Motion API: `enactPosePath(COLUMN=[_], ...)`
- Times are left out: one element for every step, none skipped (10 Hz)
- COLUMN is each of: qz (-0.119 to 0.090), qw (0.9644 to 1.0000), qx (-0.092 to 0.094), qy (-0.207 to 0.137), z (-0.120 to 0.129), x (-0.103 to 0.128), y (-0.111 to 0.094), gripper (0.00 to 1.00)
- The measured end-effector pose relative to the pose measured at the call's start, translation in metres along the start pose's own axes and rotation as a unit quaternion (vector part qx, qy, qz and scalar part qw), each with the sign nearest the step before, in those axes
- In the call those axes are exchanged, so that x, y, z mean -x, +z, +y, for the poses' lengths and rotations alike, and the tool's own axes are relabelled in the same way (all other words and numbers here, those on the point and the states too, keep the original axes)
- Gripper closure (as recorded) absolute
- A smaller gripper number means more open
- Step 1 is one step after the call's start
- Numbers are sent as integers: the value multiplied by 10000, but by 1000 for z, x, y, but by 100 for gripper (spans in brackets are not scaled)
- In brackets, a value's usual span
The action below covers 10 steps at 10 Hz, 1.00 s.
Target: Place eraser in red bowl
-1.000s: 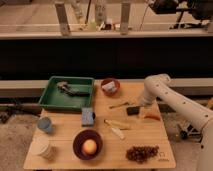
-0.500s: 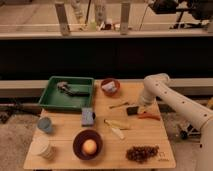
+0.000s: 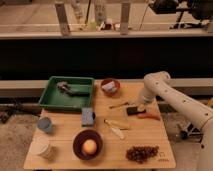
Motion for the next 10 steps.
enactPosePath(qz=[5, -15, -31, -47, -63, -78, -92, -103, -108, -106], qw=[10000, 10000, 10000, 10000, 10000, 10000, 9999, 9999, 9999, 9999], qx=[-23, -36, 13, 41, 58, 59, 59, 61, 69, 64], qy=[-17, -28, -21, -6, 5, 19, 24, 26, 16, -2], z=[-1, -3, -1, 1, 3, 4, 5, 5, 4, 3], x=[1, 2, 3, 3, 3, 1, -1, 0, 2, 4], y=[-6, -9, -2, 8, 20, 30, 34, 34, 29, 28], gripper=[82, 97, 99, 96, 88, 77, 67, 59, 47, 44])
